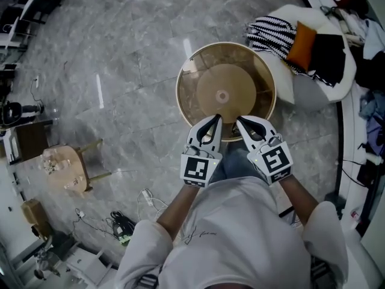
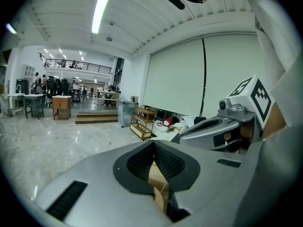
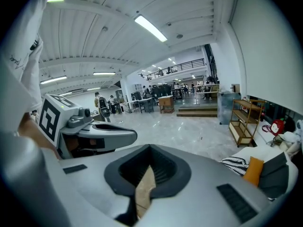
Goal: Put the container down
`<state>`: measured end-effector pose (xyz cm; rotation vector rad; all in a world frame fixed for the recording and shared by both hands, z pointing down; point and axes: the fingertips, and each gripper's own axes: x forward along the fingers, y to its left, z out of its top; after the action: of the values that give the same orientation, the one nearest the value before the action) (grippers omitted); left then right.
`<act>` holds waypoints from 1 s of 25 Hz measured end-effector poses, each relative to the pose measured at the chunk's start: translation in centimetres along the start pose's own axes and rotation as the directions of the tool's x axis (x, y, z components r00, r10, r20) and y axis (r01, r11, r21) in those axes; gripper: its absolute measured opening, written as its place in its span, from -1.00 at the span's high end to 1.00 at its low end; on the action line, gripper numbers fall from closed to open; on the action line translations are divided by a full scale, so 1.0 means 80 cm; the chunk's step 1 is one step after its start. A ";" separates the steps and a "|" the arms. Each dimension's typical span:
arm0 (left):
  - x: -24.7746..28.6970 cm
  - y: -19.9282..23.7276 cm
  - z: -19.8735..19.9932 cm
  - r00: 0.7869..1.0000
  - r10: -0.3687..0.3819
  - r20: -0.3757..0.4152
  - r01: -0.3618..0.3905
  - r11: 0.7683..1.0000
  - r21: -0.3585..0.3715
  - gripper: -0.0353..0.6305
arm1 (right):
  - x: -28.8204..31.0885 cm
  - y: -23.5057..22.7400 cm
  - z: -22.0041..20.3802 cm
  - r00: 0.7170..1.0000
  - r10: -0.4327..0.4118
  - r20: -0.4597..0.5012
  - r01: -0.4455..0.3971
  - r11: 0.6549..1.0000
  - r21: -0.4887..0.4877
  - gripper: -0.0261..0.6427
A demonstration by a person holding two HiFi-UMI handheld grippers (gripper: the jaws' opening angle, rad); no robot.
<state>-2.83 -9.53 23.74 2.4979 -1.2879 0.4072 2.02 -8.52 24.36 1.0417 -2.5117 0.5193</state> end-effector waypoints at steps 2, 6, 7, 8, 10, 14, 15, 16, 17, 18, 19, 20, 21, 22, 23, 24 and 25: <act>-0.008 -0.003 0.006 1.000 -0.001 0.006 0.001 1.000 -0.008 0.84 | -0.005 0.003 0.007 1.000 -0.004 0.008 0.004 1.000 -0.008 0.88; -0.020 -0.005 0.011 1.000 -0.007 0.009 0.008 1.000 -0.023 0.84 | -0.014 0.009 0.018 1.000 -0.010 0.013 0.010 1.000 -0.012 0.88; -0.022 -0.006 0.011 1.000 -0.009 0.008 0.009 1.000 -0.026 0.84 | -0.016 0.011 0.020 1.000 -0.010 0.015 0.011 1.000 -0.012 0.88; -0.024 -0.006 0.013 1.000 -0.010 0.008 0.010 1.000 -0.028 0.84 | -0.019 0.012 0.023 1.000 -0.010 0.018 0.011 1.000 -0.013 0.88; -0.027 -0.007 0.018 1.000 -0.012 0.012 0.012 0.999 -0.034 0.84 | -0.026 0.014 0.029 1.000 -0.012 0.023 0.012 1.000 -0.016 0.88; -0.033 -0.005 0.032 0.999 -0.017 0.031 0.018 0.999 -0.035 0.84 | -0.034 0.017 0.038 0.999 -0.021 0.031 0.022 1.000 -0.020 0.88; -0.035 -0.004 0.036 0.999 -0.018 0.036 0.020 0.999 -0.033 0.84 | -0.036 0.017 0.040 0.999 -0.023 0.033 0.024 1.000 -0.020 0.88; -0.037 -0.004 0.040 0.999 -0.021 0.040 0.022 0.999 -0.031 0.84 | -0.037 0.018 0.043 0.999 -0.025 0.036 0.026 0.999 -0.019 0.88; -0.039 -0.004 0.044 0.999 -0.025 0.043 0.026 0.999 -0.031 0.84 | -0.040 0.019 0.046 0.999 -0.027 0.039 0.027 0.999 -0.020 0.88; -0.041 -0.005 0.047 0.999 -0.029 0.046 0.031 0.999 -0.031 0.84 | -0.042 0.020 0.048 0.999 -0.029 0.042 0.030 0.999 -0.020 0.88; -0.044 -0.006 0.051 0.998 -0.034 0.047 0.036 0.999 -0.031 0.84 | -0.045 0.021 0.051 0.999 -0.031 0.044 0.032 0.999 -0.021 0.88; -0.046 -0.008 0.054 0.998 -0.039 0.049 0.041 0.999 -0.030 0.84 | -0.047 0.021 0.054 0.998 -0.033 0.047 0.034 0.999 -0.021 0.88; -0.048 -0.010 0.057 0.998 -0.045 0.051 0.046 0.999 -0.028 0.84 | -0.049 0.021 0.057 0.998 -0.036 0.051 0.037 0.999 -0.021 0.88; -0.050 -0.011 0.060 0.997 -0.050 0.054 0.051 0.998 -0.027 0.84 | -0.050 0.021 0.060 0.998 -0.039 0.055 0.040 0.999 -0.022 0.88; -0.054 -0.012 0.063 0.997 -0.055 0.057 0.057 0.998 -0.029 0.84 | -0.051 0.022 0.063 0.997 -0.041 0.059 0.043 0.999 -0.023 0.88; -0.059 -0.013 0.065 0.996 -0.060 0.061 0.062 0.998 -0.032 0.84 | -0.053 0.024 0.066 0.997 -0.043 0.063 0.045 0.999 -0.025 0.88; -0.064 -0.014 0.068 0.996 -0.065 0.064 0.067 0.997 -0.036 0.84 | -0.054 0.028 0.069 0.997 -0.045 0.067 0.047 0.999 -0.027 0.88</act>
<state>-4.16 -7.24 16.66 2.5322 -1.2203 0.2885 2.19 -7.09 17.12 1.1201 -2.5382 0.4407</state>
